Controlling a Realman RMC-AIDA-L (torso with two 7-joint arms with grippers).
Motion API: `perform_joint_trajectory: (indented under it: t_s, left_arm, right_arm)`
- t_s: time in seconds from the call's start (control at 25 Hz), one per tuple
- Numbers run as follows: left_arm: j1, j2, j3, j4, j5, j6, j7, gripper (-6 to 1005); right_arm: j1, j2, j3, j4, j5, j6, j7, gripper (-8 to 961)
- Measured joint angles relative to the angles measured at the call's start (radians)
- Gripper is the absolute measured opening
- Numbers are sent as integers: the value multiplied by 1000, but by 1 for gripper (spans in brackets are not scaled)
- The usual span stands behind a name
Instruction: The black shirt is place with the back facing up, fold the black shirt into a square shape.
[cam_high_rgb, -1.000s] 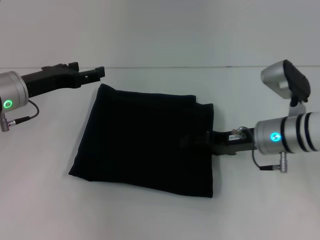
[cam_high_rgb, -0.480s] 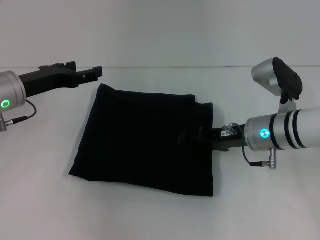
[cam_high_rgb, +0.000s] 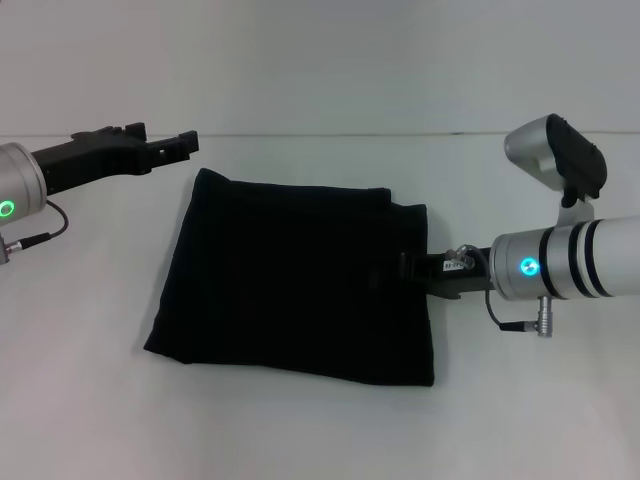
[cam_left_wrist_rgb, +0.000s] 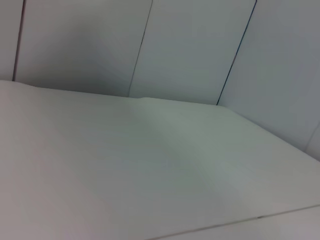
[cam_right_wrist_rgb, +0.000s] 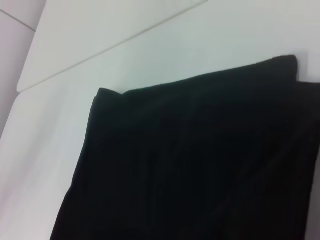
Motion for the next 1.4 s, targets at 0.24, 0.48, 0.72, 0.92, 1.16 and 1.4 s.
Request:
perform_joint_trajectory:
  t_s: [0.24,0.48,0.72,0.92,1.16,1.4]
  left_arm:
    - [3,0,-5,0,0,-3,0,933]
    - [3,0,-10,-1,0,-3,0,933]
    - [4,0,-11,-4,-1,-5,0,933]
    - [5,-1,-11,-6,-1,-6,0,933]
    - [8,-2,-11,-6,-2,-5,-4,933]
    - [8,-3,-11,-6,-2,-3,-7,933]
  right_arm:
    - [-14,-5,4,-18,2,1,-4,117]
    - [-43,-10,6,-54,2,0,-4,107]
    - [-75,-18,19,-77,5,-5,-5,112]
    - [-103,-31,21,-90,28,-9,-17,117]
    - [-144,-49,24,-126,39,-33,-18,122]
    - [-168,-74,30,-162,39,-73,-18,127]
